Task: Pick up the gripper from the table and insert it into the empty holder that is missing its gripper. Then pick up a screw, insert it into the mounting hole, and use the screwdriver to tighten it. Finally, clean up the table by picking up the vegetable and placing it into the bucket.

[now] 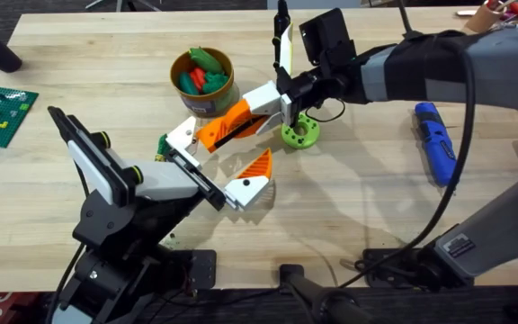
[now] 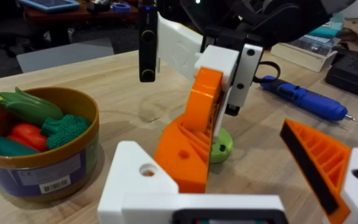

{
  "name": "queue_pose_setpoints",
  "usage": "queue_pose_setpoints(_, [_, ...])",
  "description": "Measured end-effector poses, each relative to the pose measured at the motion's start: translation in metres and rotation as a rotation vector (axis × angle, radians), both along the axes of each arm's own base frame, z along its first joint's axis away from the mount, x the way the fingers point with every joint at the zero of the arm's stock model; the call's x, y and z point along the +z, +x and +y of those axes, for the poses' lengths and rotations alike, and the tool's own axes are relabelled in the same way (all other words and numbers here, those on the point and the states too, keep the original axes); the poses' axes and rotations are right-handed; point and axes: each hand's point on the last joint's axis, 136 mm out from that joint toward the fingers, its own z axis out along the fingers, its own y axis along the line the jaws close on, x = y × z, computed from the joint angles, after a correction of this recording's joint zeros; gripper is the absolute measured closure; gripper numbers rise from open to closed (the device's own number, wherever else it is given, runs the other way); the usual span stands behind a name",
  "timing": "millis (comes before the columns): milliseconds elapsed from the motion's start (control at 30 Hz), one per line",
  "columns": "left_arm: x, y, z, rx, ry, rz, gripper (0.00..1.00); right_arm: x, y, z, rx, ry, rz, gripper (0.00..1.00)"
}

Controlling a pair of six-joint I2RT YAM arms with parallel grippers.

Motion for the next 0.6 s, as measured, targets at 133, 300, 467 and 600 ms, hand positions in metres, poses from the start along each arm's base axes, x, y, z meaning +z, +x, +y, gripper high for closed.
queue_pose_setpoints(133, [0.0,0.0004,0.0005,0.003,0.0,0.0,0.016,0.0012,0.0012,0.0005,0.0,0.009,-0.017,0.983])
queue_pose_setpoints(300, [0.0,0.0004,0.0005,0.003,0.0,0.0,0.016,0.0037,0.0004,0.0004,0.009,0.024,-0.024,0.982])
queue_pose_setpoints(467, [0.0,-0.0002,-0.0002,-0.002,0.0,0.0,0.016,0.0067,-0.001,-0.0001,0.022,0.041,-0.028,0.984])
queue_pose_setpoints(600, [0.0002,-0.0009,-0.0009,-0.008,0.0,-0.001,0.016,0.0071,-0.0012,-0.0001,0.024,0.044,-0.029,0.982])
